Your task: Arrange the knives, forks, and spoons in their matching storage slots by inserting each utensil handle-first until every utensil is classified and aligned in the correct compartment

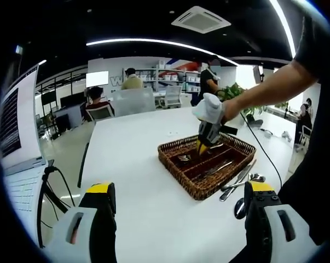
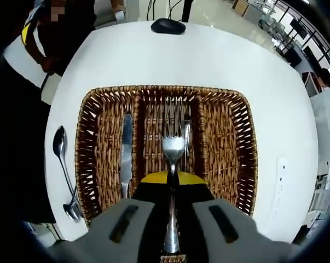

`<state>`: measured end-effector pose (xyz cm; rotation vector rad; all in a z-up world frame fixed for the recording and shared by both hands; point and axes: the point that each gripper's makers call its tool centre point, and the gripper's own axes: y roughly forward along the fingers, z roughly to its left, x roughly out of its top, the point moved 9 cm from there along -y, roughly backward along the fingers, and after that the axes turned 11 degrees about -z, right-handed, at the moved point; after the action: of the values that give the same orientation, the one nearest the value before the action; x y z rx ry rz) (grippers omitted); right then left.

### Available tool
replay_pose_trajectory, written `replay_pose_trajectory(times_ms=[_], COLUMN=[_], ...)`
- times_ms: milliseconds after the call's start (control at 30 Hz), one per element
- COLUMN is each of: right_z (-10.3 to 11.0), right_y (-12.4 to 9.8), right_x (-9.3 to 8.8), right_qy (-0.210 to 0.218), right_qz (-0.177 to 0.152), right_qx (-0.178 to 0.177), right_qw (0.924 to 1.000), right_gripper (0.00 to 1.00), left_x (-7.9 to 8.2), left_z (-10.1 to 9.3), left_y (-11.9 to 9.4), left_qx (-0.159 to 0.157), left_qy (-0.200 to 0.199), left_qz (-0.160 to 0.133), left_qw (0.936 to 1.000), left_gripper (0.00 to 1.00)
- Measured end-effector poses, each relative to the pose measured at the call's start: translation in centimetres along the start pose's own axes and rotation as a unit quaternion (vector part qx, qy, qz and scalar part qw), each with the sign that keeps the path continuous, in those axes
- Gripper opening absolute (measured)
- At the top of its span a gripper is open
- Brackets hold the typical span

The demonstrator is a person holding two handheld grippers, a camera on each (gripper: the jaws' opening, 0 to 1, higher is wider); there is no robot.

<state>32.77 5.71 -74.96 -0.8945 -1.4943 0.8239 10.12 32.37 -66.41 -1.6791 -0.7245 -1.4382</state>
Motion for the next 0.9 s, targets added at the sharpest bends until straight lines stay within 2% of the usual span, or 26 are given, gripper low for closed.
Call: replay_pose_trajectory(times_ms=[733, 900], right_z=[0.8, 0.8], right_y=[2.3, 2.5], right_x=[-1.4, -1.6], right_qy=[0.0, 0.005], right_qz=[0.021, 0.013], right_qx=[-0.007, -0.015], right_qw=[0.9998, 0.9998], right_gripper=[0.0, 0.0], left_x=[0.0, 0.1], left_z=[-0.2, -0.3], left_y=[-0.8, -0.9], left_qx=[0.006, 0.007], left_qy=[0.007, 0.008], left_qz=[0.007, 0.008], left_qw=[0.9999, 0.9999], left_gripper=[0.99, 0.99])
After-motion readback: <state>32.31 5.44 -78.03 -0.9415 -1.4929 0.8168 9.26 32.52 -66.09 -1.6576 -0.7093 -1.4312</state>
